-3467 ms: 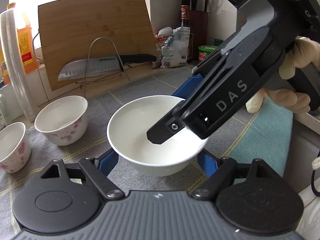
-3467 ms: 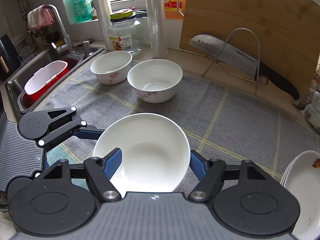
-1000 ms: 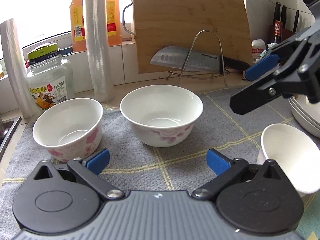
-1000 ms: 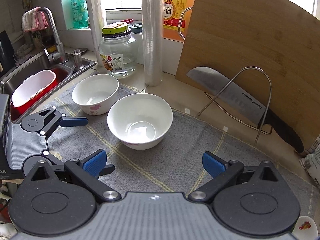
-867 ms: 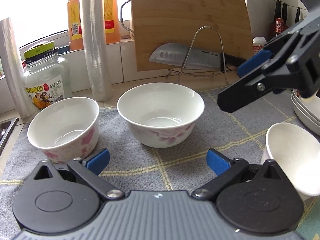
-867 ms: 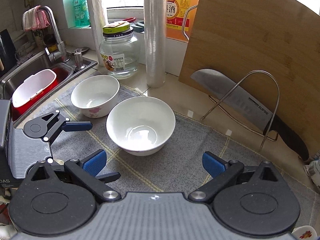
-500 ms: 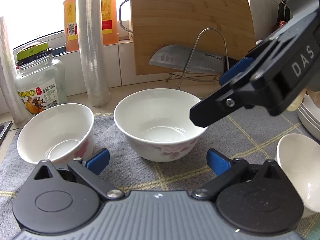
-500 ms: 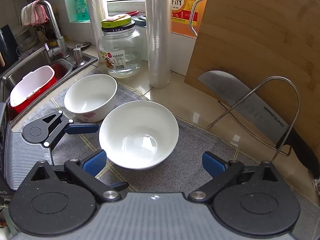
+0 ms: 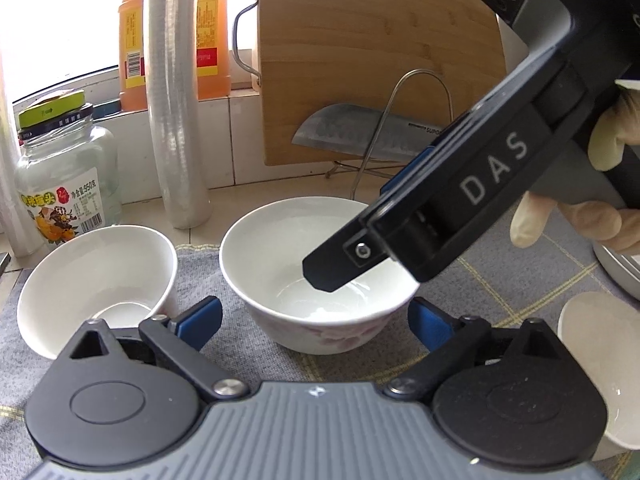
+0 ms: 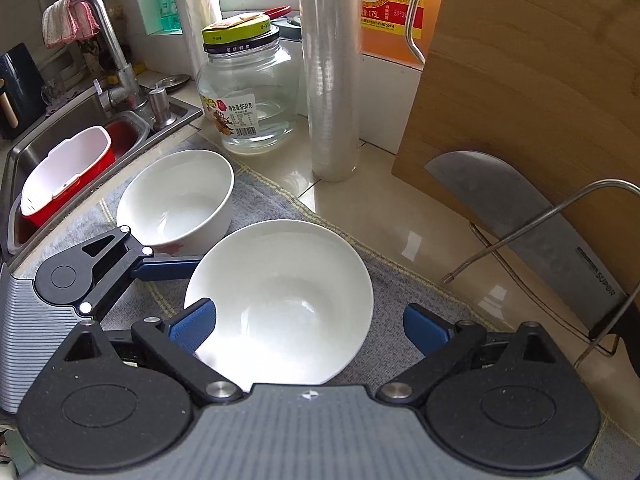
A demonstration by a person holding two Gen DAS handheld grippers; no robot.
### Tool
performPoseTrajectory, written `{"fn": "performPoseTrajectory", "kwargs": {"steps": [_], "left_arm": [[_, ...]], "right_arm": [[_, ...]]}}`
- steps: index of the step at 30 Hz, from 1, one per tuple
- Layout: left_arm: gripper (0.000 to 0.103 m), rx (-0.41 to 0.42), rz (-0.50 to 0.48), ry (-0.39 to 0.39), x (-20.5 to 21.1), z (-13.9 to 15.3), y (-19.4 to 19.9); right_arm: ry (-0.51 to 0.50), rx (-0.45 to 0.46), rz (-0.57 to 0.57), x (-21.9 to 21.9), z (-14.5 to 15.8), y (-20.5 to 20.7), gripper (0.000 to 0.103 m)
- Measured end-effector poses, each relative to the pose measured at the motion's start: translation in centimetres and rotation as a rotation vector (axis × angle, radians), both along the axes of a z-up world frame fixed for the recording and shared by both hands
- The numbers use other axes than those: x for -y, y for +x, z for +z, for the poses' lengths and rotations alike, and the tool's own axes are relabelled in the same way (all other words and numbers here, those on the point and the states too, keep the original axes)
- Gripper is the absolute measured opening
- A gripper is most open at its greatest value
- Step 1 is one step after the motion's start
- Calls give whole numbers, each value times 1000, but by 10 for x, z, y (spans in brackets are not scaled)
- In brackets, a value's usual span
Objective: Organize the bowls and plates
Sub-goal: 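Lift the pink-flower bowl with the right gripper toward the plain bowl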
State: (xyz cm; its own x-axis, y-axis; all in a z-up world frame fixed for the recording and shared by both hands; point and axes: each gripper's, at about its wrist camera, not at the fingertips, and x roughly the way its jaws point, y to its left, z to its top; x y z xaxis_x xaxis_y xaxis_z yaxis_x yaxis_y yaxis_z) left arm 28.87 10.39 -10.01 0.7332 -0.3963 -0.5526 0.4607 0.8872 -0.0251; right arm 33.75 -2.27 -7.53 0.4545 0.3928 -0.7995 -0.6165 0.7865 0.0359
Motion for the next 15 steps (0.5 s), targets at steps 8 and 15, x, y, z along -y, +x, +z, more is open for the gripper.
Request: {"fn": "performPoseTrajectory", "kwargs": {"steps": [8, 15], "left_arm": [[91, 2, -14, -14, -1, 1, 0], [89, 7, -24, -9, 0, 2, 0]], "right_arm": [[3, -23, 18, -4, -5, 6, 90], [14, -31, 23, -5, -5, 8, 84]]}}
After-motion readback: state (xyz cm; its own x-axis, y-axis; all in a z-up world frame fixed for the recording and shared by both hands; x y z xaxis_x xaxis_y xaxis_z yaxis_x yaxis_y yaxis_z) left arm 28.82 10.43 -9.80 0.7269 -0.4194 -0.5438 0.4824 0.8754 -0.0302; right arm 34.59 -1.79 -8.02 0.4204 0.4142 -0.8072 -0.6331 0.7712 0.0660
